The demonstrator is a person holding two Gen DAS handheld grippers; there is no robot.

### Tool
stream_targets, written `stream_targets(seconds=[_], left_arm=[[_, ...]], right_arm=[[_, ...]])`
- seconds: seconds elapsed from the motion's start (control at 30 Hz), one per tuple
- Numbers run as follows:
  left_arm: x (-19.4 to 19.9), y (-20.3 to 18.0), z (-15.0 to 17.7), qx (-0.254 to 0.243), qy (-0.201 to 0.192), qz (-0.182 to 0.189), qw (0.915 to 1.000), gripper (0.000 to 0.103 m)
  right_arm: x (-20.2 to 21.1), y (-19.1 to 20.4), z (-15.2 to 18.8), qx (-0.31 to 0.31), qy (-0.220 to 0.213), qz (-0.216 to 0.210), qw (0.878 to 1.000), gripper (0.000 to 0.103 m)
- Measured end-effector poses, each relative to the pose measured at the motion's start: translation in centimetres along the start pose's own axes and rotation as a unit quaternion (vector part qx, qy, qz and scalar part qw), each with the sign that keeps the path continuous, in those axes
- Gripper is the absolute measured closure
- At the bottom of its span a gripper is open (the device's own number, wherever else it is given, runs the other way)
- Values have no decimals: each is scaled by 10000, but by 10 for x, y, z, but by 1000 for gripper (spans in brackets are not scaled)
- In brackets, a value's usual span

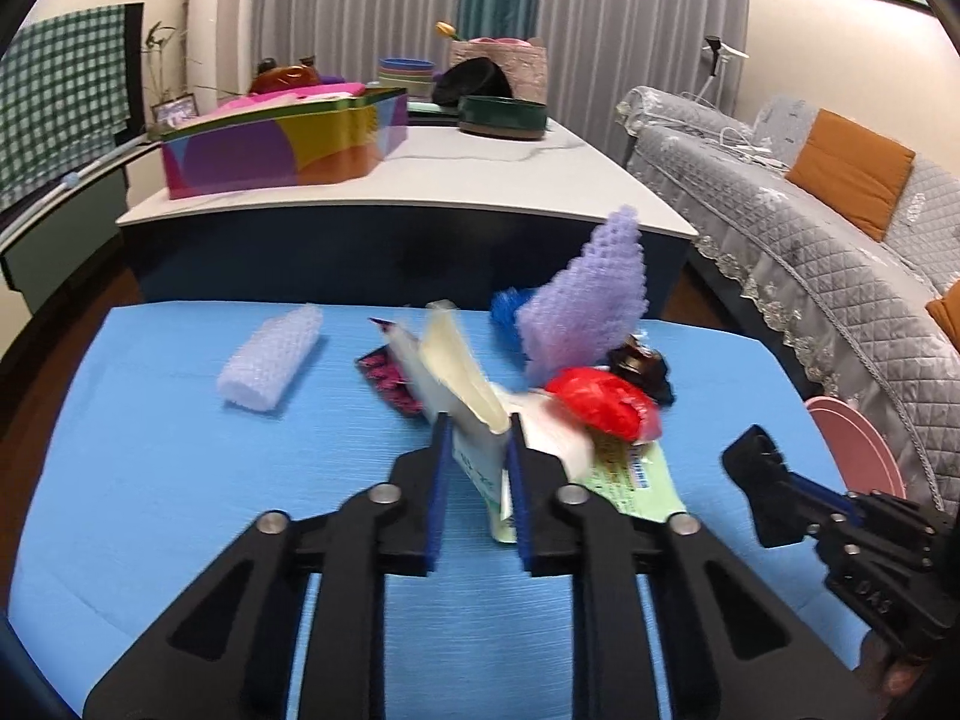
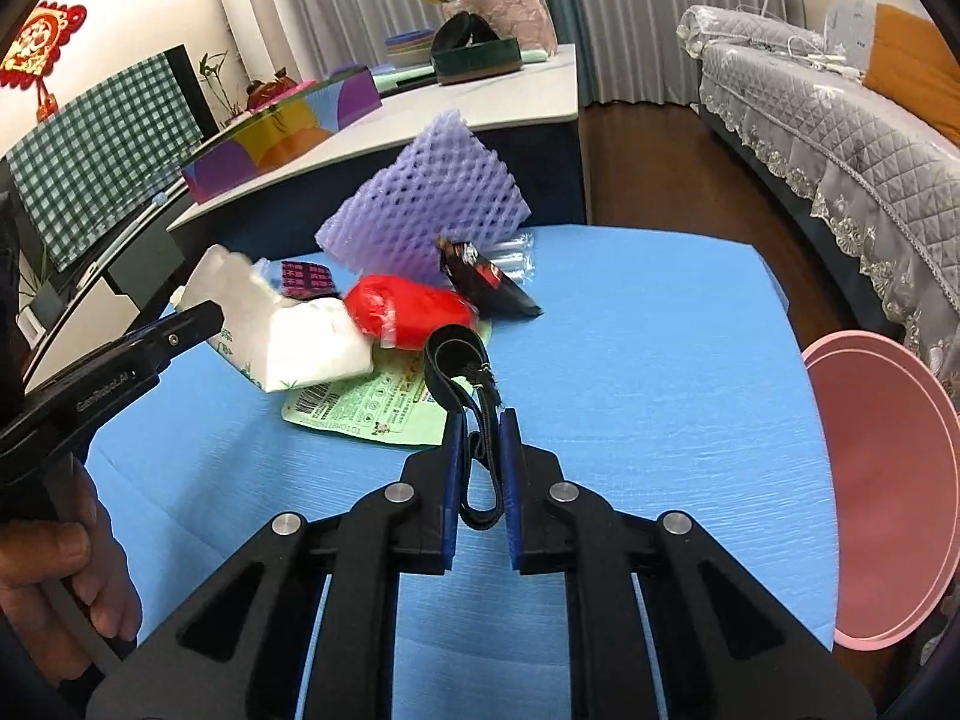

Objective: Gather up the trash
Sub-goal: 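Grasp the white paper box with the left tool while the right tool holds the hair tie, then carry the box and hair tie to the pink basin and release both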

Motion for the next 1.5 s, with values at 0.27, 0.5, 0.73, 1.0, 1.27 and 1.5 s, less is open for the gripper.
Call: stream_targets(seconds=[0.27,0.5,0.73,1.0,1.27,1.5], left_arm=[[13,18,-4,66,-99,-139,9998,98],[30,21,-6,49,-250,-119,9996,98],[45,18,-7,9,-378,-16,9993,98],[62,10,-2,-83,-502,153,9986,98],[77,2,-4,-151,-677,349,9970,98],[85,-8,-7,-210,-796,516,9953,98]], right_arm=[[19,7,-2,83,-226,94,9997,90],[41,9,-3,122,-470,207,9986,90],[67,9,-4,134,-726,316,9968,90],[93,3,-3,100,-928,495,9944,90],[124,-2,-7,110,-1140,699,9910,90],[153,-12,-16,23,-1250,809,9889,90]])
Point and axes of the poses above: each gripper's, at about its wrist camera, not at the fingertips, and x roughly against the way its jaws point, y to its left, z to its underside, the point moved 2 cm from there along -x, roughly the way its jaws point, and after that the axes turned 8 degrees about -z, right-handed, at the moved point
